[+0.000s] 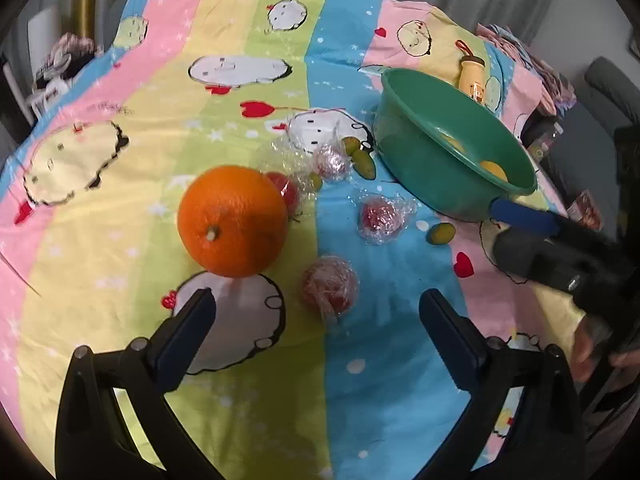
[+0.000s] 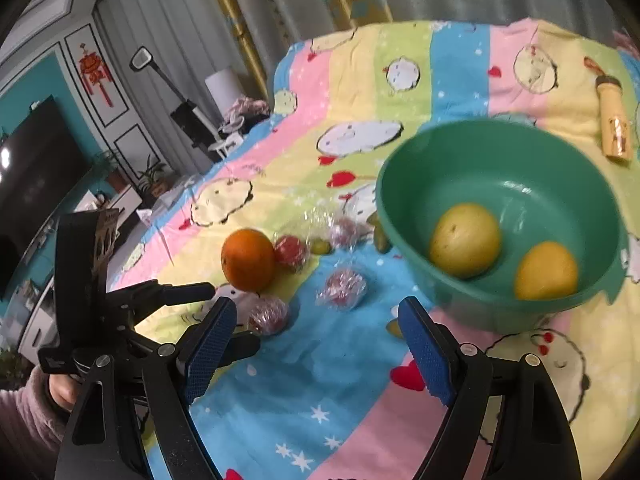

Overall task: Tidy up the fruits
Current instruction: 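Move the right tool toward a red candy wrapped in clear plastic, then close the right tool around the wrapped red candy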

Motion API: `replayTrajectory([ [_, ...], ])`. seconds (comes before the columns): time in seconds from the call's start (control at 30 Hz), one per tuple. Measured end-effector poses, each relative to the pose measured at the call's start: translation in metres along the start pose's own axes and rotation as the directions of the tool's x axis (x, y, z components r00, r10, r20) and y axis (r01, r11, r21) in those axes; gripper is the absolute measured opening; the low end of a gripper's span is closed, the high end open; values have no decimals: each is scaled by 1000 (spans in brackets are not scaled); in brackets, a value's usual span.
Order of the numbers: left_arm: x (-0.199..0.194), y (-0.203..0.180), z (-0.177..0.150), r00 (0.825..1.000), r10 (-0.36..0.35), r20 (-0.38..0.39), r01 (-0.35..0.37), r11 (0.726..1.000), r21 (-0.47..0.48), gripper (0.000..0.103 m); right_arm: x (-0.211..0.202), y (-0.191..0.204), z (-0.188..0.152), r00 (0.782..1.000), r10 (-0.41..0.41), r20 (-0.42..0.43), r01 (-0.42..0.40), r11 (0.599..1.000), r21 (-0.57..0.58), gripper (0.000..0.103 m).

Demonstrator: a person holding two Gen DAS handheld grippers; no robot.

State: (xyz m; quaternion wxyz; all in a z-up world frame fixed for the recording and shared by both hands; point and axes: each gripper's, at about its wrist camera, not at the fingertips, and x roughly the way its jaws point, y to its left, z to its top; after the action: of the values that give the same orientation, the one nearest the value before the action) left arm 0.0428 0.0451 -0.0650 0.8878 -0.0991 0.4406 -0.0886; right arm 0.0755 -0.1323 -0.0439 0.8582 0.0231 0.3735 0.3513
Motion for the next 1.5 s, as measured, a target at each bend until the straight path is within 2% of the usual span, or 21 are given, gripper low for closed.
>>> replayTrajectory([
  [0.2, 0, -10, -1, 1000, -8, 12, 8, 1000, 25, 97, 17, 2, -3, 1000, -8, -16, 8, 1000, 0, 83],
  [0.33, 7, -16, -2, 1000, 8, 10, -8, 998, 55, 93, 23, 1, -3, 1000, -15, -18, 15, 1000, 10, 77],
  [0.43, 10, -17, -2, 1000, 4, 9, -4, 998, 63, 86, 28, 1, -2, 999, -33, -25, 33, 999, 3, 74],
  [0.63, 15, -16, 1, 1000, 2, 2, -2, 999, 50, 82, 39, 4, 7, 997, -67, -34, 66, 997, -31, 68],
  [0.7, 17, -16, 2, 1000, -1, -4, 1, 999, 51, 79, 47, 4, 8, 995, -84, -50, 82, 996, -38, 66],
  [0.77, 18, -16, 2, 1000, -12, -9, 12, 999, 52, 70, 54, 4, 8, 994, -92, -68, 89, 995, -45, 64],
  [0.93, 22, -15, 2, 999, -27, -19, 28, 999, 41, 65, 64, 2, 10, 991, -107, -84, 103, 993, -52, 62],
  [1.07, 23, -14, 1, 999, -25, -24, 26, 999, 36, 58, 73, 2, 14, 989, -112, -94, 106, 992, -66, 53],
  [1.5, 25, -14, 1, 1000, -2, -27, 3, 999, 33, 41, 81, 4, 10, 983, -147, -113, 136, 986, -101, 46],
])
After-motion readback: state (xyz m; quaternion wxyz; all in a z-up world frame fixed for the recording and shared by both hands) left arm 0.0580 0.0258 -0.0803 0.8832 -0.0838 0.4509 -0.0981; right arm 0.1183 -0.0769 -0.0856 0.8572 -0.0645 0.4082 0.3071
